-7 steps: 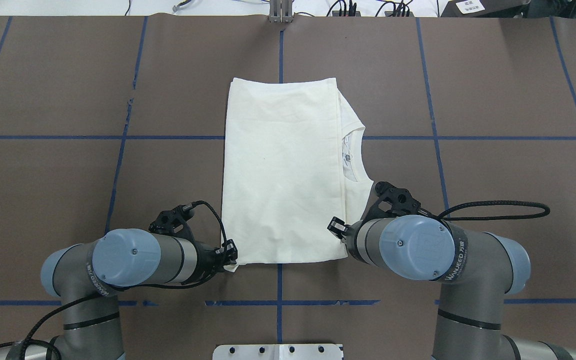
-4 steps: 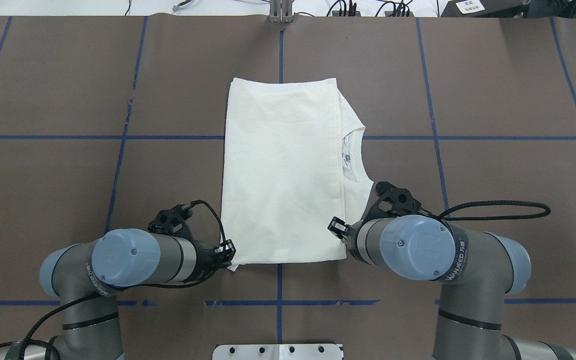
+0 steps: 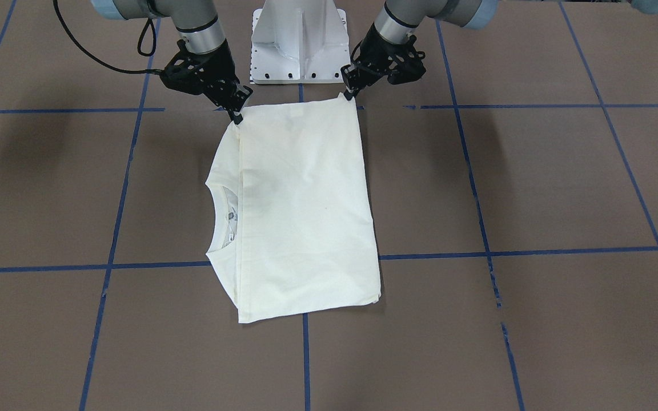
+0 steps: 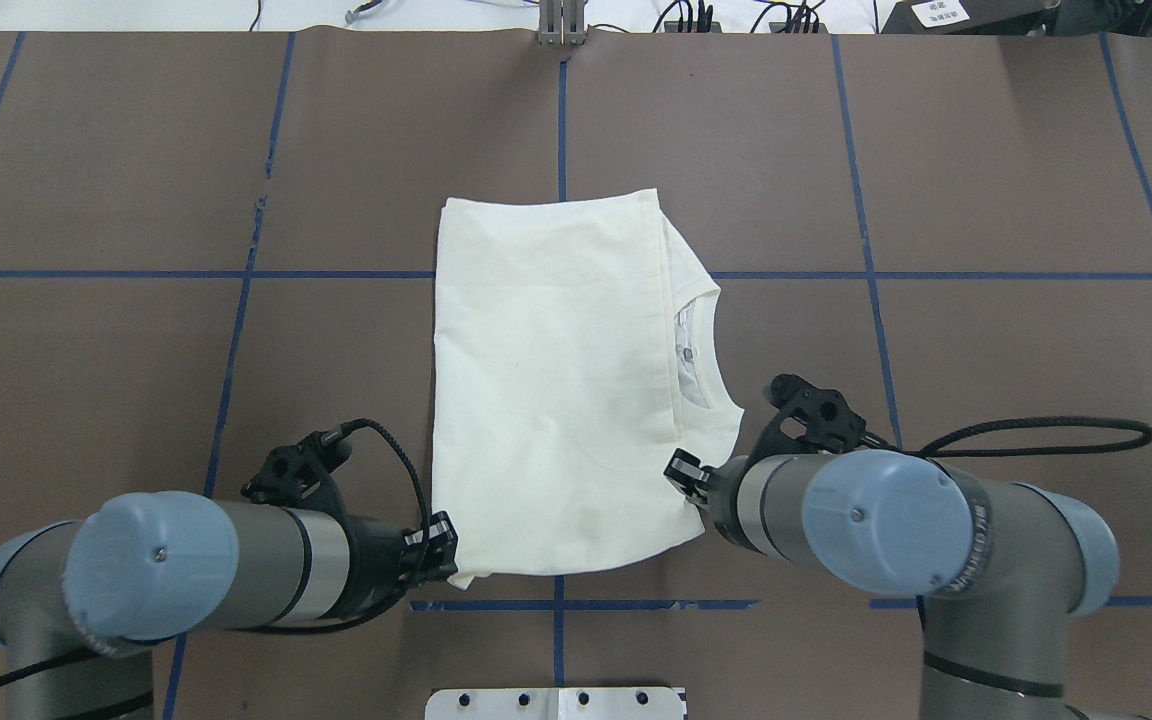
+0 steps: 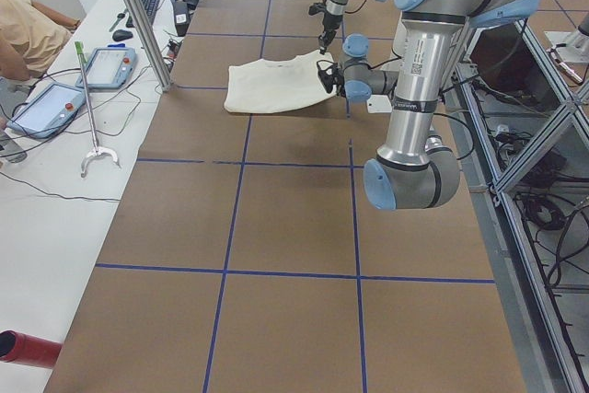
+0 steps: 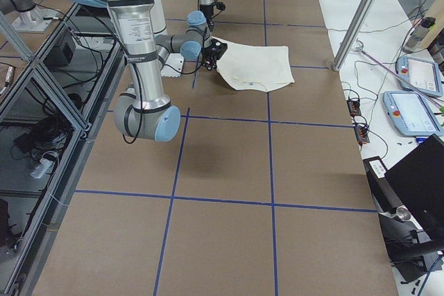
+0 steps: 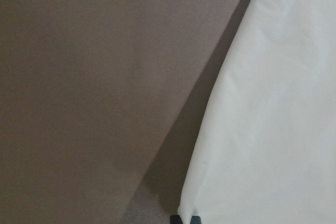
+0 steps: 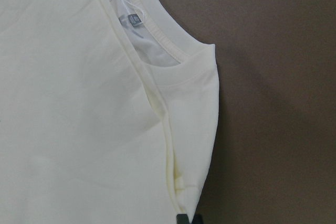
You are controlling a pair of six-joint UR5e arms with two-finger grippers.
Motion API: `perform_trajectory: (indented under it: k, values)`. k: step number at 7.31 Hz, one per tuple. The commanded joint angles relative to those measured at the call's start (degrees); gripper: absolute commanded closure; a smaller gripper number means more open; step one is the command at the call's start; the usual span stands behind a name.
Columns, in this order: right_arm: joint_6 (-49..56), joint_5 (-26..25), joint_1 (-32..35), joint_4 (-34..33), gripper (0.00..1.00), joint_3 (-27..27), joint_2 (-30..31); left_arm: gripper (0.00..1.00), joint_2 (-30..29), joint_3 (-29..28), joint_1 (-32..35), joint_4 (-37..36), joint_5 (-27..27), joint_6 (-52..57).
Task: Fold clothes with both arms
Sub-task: 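Lift the near edge with both grippers and fold it toward the far edge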
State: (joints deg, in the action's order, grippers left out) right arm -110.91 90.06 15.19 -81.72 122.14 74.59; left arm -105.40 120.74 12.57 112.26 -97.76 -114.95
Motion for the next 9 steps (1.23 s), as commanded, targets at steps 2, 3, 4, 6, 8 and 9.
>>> perform_trajectory:
  k: [2,3,4,6,8,9]
  values:
    - [-6.4,-0.2,0.2,0.0,1.00,13.2,5.1,1.00,-3.2,9.9,2.0,-11.1,0.0,-2.8]
    - [-5.4,0.6,6.2,0.0,1.00,5.5,-2.6,1.00,-6.3,4.7,7.0,-11.6,-0.1,3.1]
    - [-2.4,4.8,12.5,0.2,1.00,-5.4,-10.3,1.00,-7.0,0.7,10.3,-11.5,-0.2,6.8]
    - [4.7,10.2,20.2,0.9,1.00,-16.5,-14.9,1.00,-11.9,-9.2,17.1,-9.6,-0.3,12.1]
    - [4.6,10.7,22.1,6.1,1.00,-28.8,-21.1,1.00,-13.2,-20.6,22.4,0.8,-0.4,15.4]
    - [4.6,10.9,22.4,9.1,1.00,-34.8,-23.3,1.00,-15.5,-25.6,24.0,3.8,-0.4,16.3]
